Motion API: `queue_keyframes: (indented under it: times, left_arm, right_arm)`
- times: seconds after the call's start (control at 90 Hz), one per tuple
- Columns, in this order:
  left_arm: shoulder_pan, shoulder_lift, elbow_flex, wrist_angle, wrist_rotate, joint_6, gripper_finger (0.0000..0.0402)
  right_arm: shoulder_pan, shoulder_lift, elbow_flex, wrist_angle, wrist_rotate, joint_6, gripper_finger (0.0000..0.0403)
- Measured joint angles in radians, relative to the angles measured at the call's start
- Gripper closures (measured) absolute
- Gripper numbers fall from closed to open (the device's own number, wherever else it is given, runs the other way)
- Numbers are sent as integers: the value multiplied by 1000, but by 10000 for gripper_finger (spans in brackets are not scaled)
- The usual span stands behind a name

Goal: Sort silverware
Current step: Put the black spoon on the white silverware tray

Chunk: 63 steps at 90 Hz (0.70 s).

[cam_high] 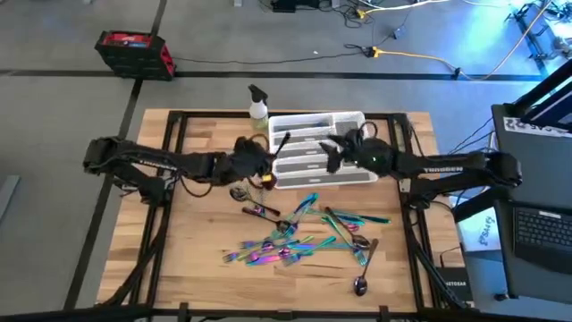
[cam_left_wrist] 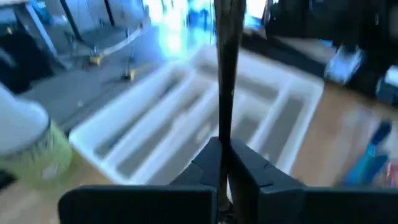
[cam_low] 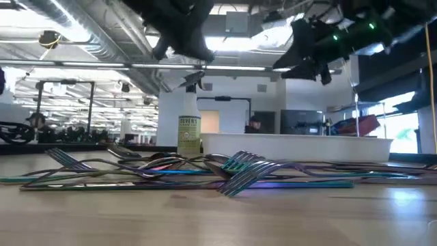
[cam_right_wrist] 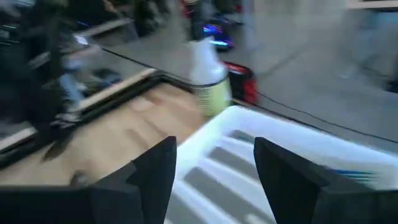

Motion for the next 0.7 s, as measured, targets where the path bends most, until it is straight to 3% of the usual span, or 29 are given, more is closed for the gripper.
queue_keyframes:
  times: [0.167, 0.389, 0.7]
  left_arm:
    - [65, 13, 1, 183, 13, -38, 401]
    - [109, 41, 1, 374, 39, -99, 401]
    - [161, 65, 0, 571, 38, -169, 401]
  right_arm:
    - [50, 112, -86, 302, 6, -57, 203]
    - [122, 352, -16, 666, 36, -290, 203]
    - [125, 554, 166, 791, 65, -354, 203]
